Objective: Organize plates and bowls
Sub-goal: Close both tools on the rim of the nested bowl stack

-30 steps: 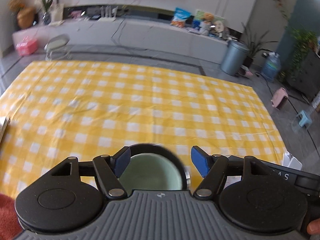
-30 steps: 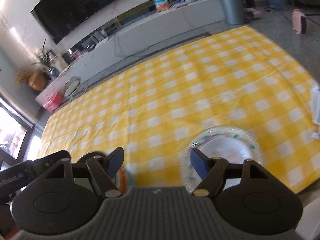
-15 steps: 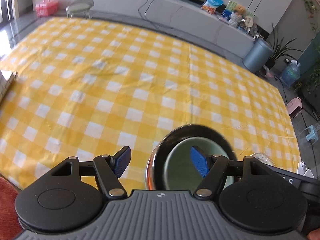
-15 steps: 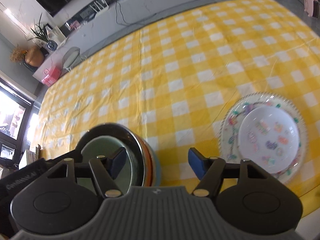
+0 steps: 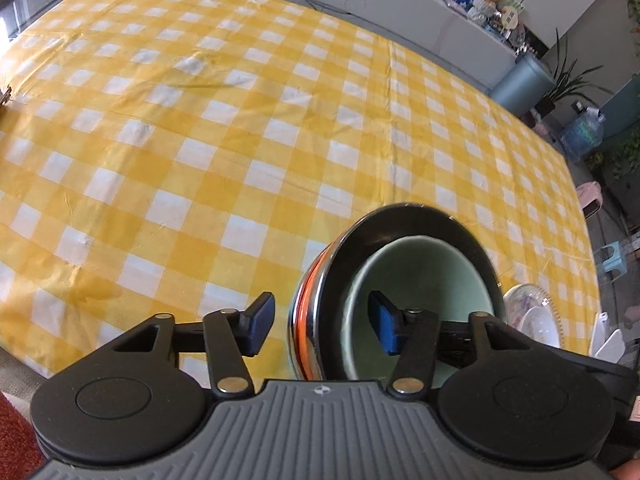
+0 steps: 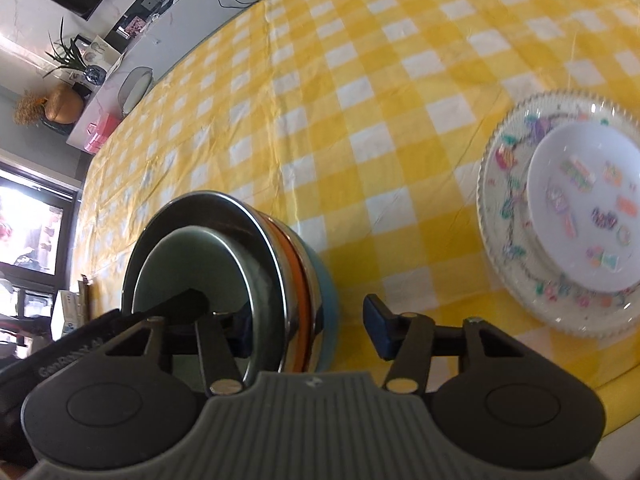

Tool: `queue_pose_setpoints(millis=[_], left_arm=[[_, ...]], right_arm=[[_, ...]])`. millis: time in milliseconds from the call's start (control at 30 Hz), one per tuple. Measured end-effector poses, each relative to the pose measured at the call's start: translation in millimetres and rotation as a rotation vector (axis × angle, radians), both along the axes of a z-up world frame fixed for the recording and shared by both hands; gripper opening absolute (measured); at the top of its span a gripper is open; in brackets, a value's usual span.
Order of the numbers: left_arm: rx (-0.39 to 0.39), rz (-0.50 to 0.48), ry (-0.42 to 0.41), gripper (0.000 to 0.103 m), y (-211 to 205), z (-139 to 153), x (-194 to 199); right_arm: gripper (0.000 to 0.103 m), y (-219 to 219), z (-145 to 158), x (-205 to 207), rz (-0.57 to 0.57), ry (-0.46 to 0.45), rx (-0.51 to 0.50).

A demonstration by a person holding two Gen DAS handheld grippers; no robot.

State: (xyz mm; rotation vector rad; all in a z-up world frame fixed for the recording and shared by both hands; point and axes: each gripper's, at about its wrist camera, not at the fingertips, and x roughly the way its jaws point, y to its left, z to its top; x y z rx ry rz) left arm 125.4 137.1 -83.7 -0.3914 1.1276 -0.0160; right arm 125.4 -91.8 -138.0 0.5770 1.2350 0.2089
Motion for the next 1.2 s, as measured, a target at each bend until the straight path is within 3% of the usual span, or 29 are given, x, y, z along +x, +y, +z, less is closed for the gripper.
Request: queue_pose_setpoints(millis=[200, 700, 1200], left_arm=[[-0.021, -0.006, 0.010, 0.046, -1, -2, 1], [-0.030, -0.005, 0.002, 0.046, -5, 3, 1], [-0.051, -0.084, -0.067, 0.046, -58, 45, -2]], right_arm=[[0.044, -2, -6, 0, -0.011, 0.019, 0.068], [0.040, -8, -6, -4, -0.038, 0.013, 0.081], [0.039, -68, 35, -22, -0.103, -0.055, 0.106]])
